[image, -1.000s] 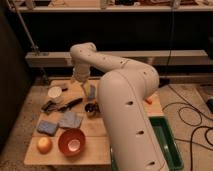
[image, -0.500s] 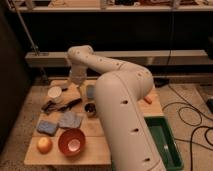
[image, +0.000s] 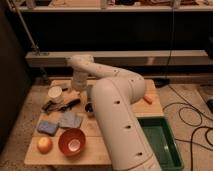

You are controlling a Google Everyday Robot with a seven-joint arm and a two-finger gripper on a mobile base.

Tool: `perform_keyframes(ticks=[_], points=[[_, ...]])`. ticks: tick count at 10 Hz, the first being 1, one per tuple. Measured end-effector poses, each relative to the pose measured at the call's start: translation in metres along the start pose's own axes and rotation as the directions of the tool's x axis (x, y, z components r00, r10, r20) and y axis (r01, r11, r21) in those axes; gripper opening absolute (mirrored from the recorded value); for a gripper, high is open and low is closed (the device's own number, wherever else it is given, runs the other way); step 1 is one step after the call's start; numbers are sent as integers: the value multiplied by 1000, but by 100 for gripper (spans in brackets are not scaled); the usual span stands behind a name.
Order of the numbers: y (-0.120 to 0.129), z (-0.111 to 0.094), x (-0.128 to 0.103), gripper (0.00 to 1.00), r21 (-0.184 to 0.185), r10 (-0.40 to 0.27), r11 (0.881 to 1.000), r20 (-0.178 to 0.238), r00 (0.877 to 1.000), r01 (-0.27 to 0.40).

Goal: Place brush in paper cup

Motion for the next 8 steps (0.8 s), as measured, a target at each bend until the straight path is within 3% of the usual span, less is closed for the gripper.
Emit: perform_keyframes(ticks=[3,8], points=[[2,16,10,78,14,8,1000,64,998,-9],[-8,36,17,77,-18,21,1000,93,995,-19]])
